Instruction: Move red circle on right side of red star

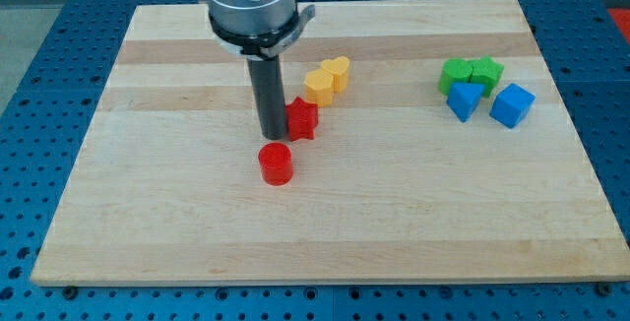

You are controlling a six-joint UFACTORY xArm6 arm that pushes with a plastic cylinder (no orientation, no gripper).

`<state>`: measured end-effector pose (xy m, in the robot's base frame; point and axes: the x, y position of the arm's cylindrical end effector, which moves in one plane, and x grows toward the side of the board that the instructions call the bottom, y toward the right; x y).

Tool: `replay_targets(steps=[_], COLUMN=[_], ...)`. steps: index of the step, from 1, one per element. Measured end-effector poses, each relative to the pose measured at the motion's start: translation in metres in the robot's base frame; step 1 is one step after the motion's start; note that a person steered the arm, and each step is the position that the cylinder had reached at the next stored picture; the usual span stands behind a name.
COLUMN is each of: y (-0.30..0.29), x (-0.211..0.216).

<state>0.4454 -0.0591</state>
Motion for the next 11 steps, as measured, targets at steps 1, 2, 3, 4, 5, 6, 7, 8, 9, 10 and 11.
replay_targets(steps=[1,2,3,4,5,6,7,8,9,10,11], y=[0.004,-0.015,-0.046,-0.053,-0.051,-0.039,-0.017,0.011,0.033,0.051,0.056], x=[-0.001,-0.001,0.014,0.049,0.07,0.073,0.068,0.066,0.065,0.061,0.053])
